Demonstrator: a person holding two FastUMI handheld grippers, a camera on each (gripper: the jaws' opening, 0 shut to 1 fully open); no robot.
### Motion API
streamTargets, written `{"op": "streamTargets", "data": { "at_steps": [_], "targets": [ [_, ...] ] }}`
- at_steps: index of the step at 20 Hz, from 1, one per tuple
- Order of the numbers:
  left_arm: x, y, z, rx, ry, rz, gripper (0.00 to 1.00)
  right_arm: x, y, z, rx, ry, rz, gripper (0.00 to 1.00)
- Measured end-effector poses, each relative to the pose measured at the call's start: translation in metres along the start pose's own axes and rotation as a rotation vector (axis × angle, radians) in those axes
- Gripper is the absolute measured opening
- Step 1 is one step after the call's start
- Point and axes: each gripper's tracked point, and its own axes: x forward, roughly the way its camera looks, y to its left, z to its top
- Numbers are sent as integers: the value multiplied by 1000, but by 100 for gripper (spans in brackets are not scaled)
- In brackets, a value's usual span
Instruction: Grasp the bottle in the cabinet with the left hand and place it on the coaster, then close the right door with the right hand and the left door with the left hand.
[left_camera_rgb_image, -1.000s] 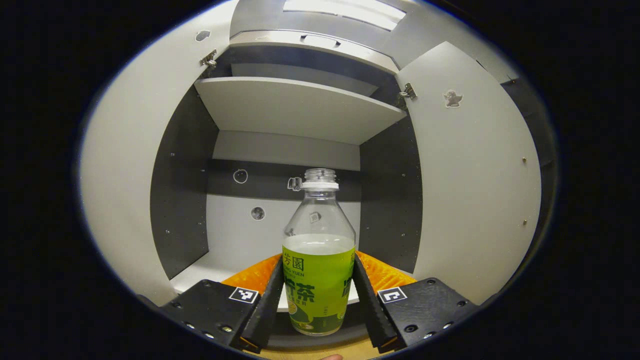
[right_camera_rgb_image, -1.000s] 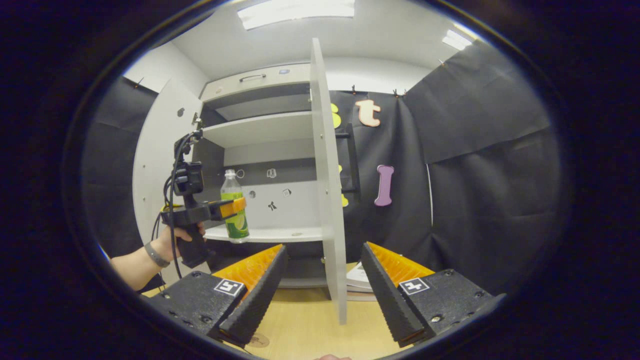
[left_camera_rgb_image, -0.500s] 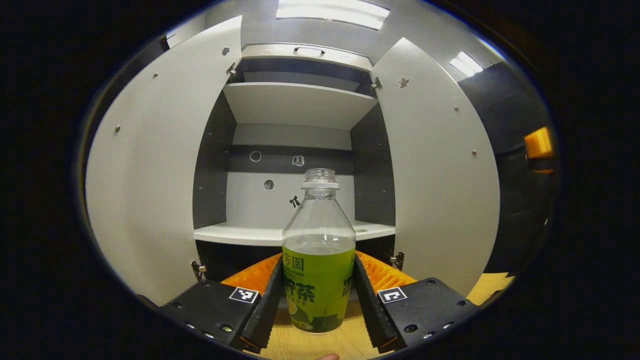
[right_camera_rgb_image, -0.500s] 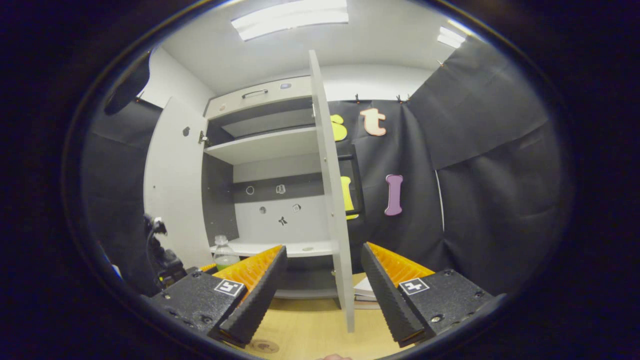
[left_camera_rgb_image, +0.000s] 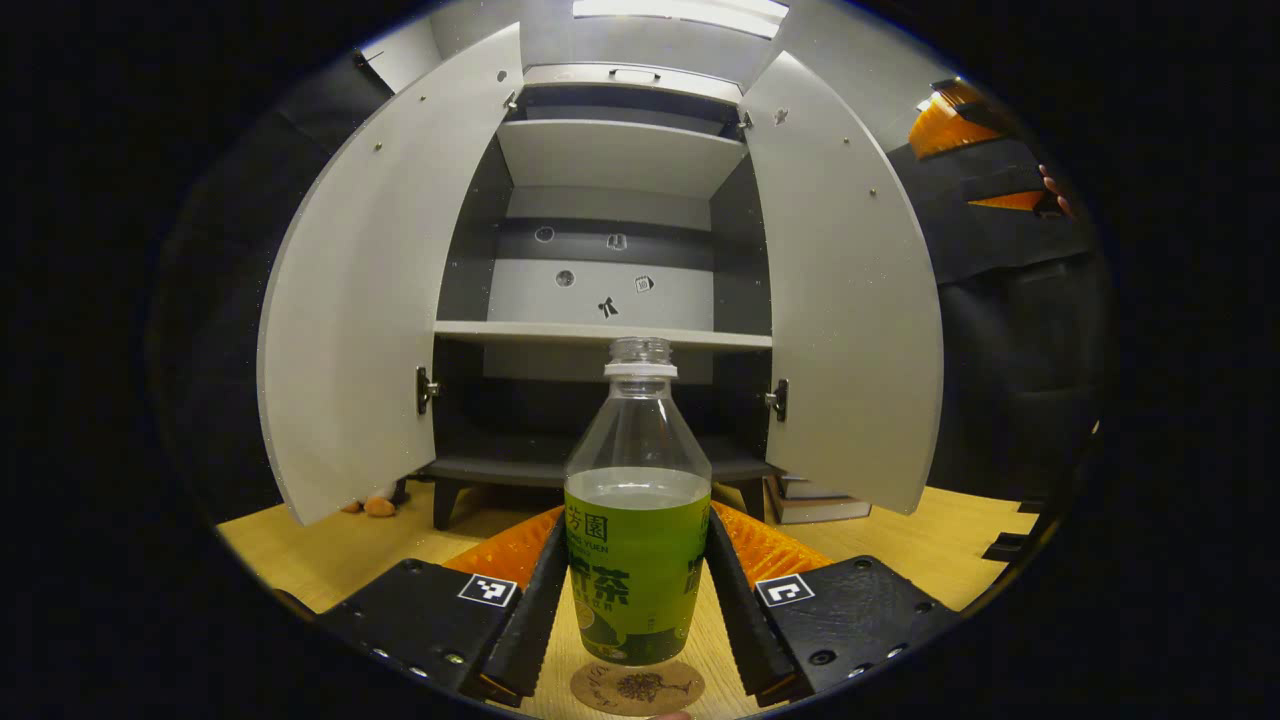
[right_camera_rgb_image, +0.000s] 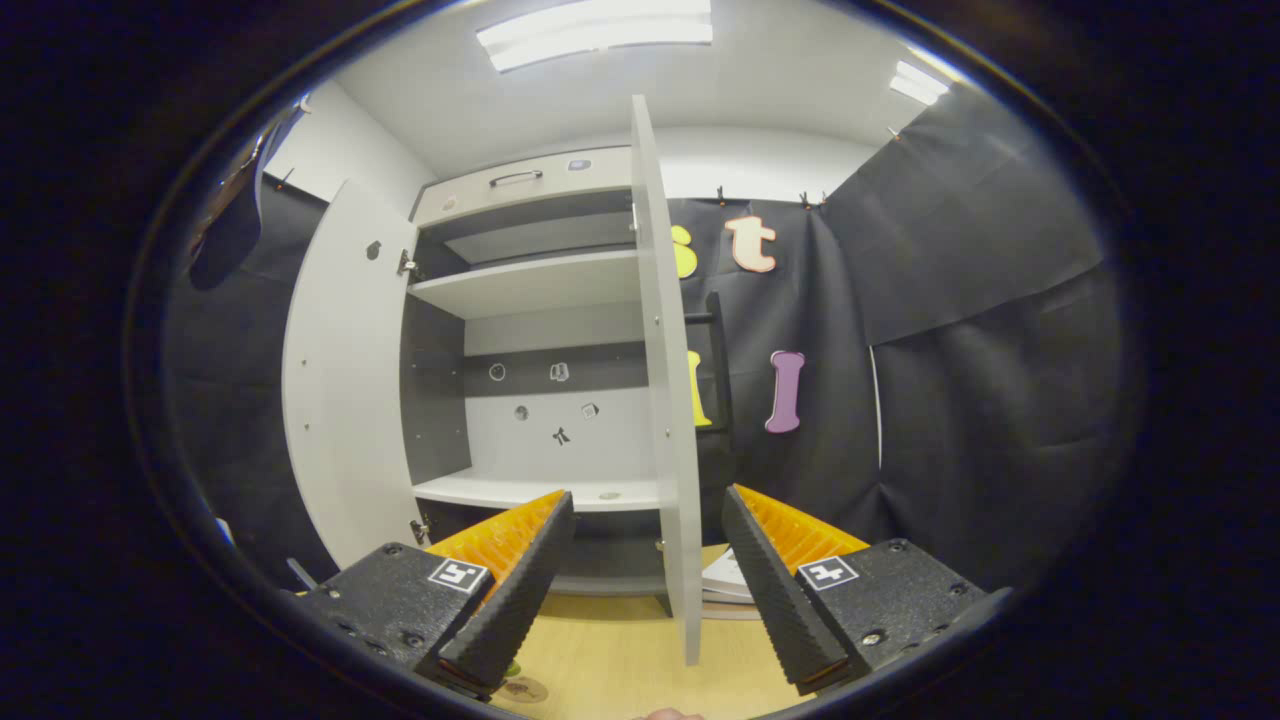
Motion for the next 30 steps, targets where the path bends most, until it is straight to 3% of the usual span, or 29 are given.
{"op": "streamTargets", "data": {
  "at_steps": [5,7,13,16,19,23,30],
  "targets": [
    [-8,9,-40,-25,57,39,72,4,9,-9,-23,44,21,98],
    [-9,10,-37,-4,21,42,72,4,10,-10,-20,50,24,98],
    [-10,-1,-42,-35,28,-14,76,6,13,-13,-17,59,27,98],
    [-12,1,-42,-45,40,-7,80,5,16,-17,-10,67,34,98],
    [-15,1,-33,-50,42,-29,94,3,14,-19,-13,70,31,98],
    [-26,-13,-14,-75,62,-103,95,0,11,-24,21,66,27,98],
    [-35,-5,80,-83,-66,-107,95,-7,3,-42,75,63,14,98]
  ]
}}
